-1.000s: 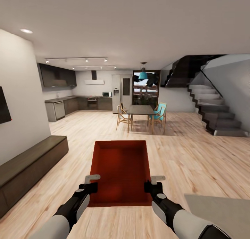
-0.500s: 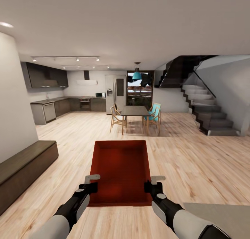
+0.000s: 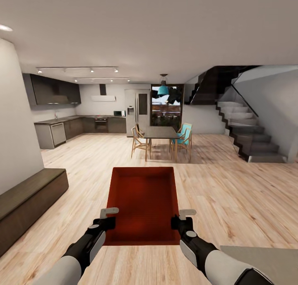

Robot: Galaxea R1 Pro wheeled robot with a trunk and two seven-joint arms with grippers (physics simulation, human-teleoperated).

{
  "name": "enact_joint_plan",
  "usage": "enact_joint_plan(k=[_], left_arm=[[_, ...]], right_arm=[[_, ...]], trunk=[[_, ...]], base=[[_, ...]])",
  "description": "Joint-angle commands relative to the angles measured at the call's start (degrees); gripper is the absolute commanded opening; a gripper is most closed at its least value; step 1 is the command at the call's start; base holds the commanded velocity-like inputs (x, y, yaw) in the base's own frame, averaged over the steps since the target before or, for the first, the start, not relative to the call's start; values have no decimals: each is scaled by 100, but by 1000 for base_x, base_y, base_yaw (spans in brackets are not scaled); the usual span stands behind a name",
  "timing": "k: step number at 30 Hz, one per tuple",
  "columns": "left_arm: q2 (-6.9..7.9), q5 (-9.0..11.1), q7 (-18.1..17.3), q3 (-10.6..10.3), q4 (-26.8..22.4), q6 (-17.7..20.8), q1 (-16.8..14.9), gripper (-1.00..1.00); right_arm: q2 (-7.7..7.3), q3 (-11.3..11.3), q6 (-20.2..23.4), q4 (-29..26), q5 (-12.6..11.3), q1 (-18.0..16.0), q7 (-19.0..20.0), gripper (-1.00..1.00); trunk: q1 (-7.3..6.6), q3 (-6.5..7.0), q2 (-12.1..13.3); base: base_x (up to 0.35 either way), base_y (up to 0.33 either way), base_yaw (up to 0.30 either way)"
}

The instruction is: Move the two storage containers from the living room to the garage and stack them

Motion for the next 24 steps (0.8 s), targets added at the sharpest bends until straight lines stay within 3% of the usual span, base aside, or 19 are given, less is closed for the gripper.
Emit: enact_joint_plan(k=[1, 12, 19, 20, 24], left_arm=[[13, 26, 66, -65, -26, 29, -3, -100], [21, 88, 84, -81, -26, 24, -5, -100], [25, 94, 85, -77, -22, 24, -5, -100], [54, 145, 76, -74, -9, 15, -9, -100], [73, 252, 76, -126, -9, 15, -9, -100]], right_arm=[[-35, 82, -22, 37, -80, -1, -3, -100], [-6, -216, -37, 52, 232, 0, -2, -100], [11, -362, -33, 56, 397, 0, -5, -100], [81, -449, 23, 57, 486, -9, -20, -100], [85, -506, 30, 58, 586, -12, -20, -100]], trunk=[[2, -1, -4], [2, -1, -4], [2, -1, -4], [2, -2, -4], [2, -2, -4]], base=[[0, 0, 0], [6, 0, 0], [231, 0, 0], [0, 0, 0], [0, 0, 0]])
